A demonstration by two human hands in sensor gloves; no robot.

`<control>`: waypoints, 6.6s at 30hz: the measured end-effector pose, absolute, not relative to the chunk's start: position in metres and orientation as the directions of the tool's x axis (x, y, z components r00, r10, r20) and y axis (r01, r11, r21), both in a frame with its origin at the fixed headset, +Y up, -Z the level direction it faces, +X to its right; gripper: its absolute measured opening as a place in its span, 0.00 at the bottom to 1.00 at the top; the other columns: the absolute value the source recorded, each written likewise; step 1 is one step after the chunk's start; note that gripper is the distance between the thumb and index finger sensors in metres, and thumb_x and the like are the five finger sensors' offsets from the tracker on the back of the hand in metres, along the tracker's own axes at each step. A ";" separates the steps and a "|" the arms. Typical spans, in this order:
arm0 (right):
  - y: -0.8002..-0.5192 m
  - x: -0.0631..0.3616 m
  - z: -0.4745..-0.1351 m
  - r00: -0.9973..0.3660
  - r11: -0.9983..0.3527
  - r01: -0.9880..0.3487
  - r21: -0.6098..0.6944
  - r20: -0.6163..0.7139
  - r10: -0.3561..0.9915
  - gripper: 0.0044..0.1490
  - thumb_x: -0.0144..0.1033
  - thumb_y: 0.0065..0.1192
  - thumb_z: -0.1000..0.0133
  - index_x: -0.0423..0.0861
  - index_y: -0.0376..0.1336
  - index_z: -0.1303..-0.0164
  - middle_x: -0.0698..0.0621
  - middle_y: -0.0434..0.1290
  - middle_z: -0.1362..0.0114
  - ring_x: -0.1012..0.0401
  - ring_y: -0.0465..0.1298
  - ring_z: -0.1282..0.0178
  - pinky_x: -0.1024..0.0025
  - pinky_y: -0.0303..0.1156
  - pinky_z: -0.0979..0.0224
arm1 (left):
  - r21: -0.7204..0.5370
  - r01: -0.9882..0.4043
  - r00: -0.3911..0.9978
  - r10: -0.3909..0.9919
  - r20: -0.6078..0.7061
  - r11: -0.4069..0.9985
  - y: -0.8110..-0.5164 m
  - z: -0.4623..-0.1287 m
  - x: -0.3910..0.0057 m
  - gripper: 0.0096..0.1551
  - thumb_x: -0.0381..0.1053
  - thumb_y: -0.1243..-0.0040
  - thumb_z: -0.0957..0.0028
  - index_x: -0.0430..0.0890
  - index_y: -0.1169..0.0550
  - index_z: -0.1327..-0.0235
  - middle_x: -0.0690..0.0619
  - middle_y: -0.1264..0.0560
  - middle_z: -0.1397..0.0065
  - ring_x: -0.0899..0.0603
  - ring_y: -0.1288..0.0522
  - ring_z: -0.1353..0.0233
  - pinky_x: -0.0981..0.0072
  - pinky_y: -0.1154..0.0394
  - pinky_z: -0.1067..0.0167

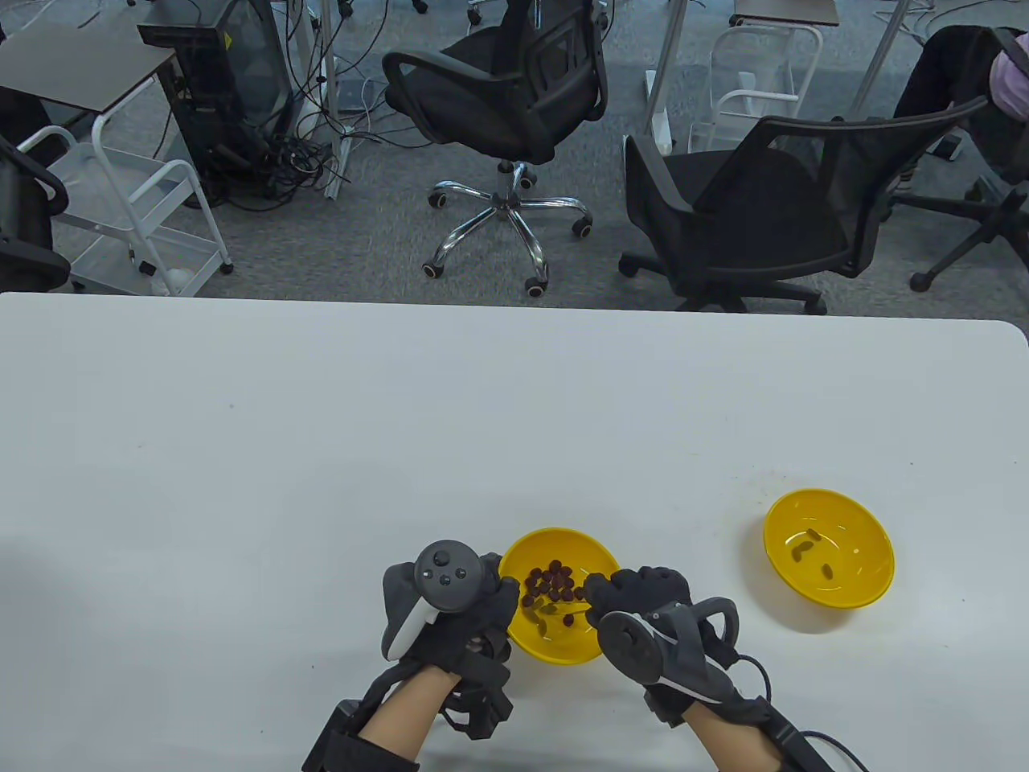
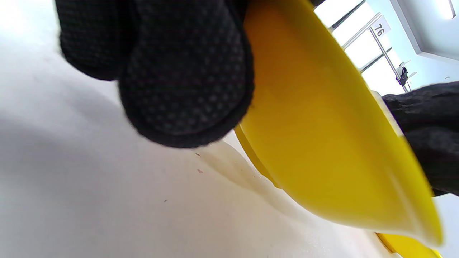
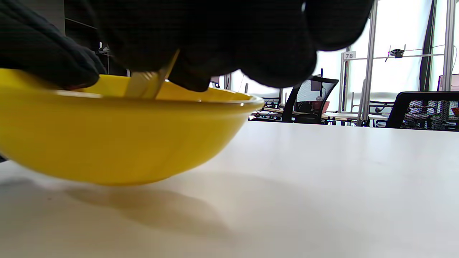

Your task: Pick raisins with tweezers into bowl

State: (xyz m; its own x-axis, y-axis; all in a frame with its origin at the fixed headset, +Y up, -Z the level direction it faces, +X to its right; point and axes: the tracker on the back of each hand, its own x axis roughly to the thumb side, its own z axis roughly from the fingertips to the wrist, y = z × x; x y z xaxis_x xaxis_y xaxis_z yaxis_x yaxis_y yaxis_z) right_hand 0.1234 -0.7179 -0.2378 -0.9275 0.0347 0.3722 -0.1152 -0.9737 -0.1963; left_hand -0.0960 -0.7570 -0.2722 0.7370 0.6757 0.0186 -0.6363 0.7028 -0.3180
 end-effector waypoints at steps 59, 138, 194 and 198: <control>-0.714 0.329 -0.278 -0.797 -0.966 -0.017 -0.256 -0.580 0.168 0.27 0.39 0.68 0.52 0.42 0.76 0.45 0.50 0.77 0.51 0.57 0.79 0.57 0.45 0.68 0.34 | -0.281 -0.648 0.742 0.670 -0.025 0.708 -0.757 -0.276 -0.108 0.31 0.48 0.55 0.40 0.27 0.36 0.33 0.42 0.13 0.60 0.54 0.11 0.72 0.52 0.18 0.54; -0.716 0.122 -0.236 -0.932 -0.962 -0.270 -0.042 0.262 0.250 0.27 0.41 0.69 0.52 0.40 0.78 0.50 0.51 0.79 0.56 0.59 0.81 0.63 0.47 0.71 0.38 | -0.287 -0.639 0.745 0.667 -0.002 0.713 -0.756 -0.273 -0.099 0.31 0.48 0.55 0.40 0.27 0.36 0.33 0.42 0.13 0.60 0.54 0.11 0.71 0.52 0.18 0.54; -0.711 0.337 -0.276 -0.790 -0.944 -0.139 -0.300 -0.542 0.288 0.26 0.39 0.68 0.52 0.39 0.77 0.49 0.50 0.78 0.54 0.58 0.80 0.61 0.45 0.69 0.36 | -0.287 -0.641 0.747 0.665 -0.018 0.712 -0.756 -0.274 -0.103 0.31 0.48 0.55 0.40 0.27 0.36 0.33 0.42 0.13 0.60 0.53 0.11 0.71 0.52 0.18 0.54; -0.711 0.335 -0.276 -0.796 -0.949 -0.116 -0.294 -0.544 0.266 0.27 0.39 0.68 0.52 0.39 0.77 0.48 0.50 0.78 0.54 0.57 0.80 0.61 0.45 0.69 0.36 | -0.287 -0.640 0.747 0.665 -0.018 0.712 -0.756 -0.274 -0.102 0.31 0.48 0.55 0.40 0.27 0.36 0.33 0.42 0.13 0.60 0.54 0.11 0.71 0.52 0.18 0.54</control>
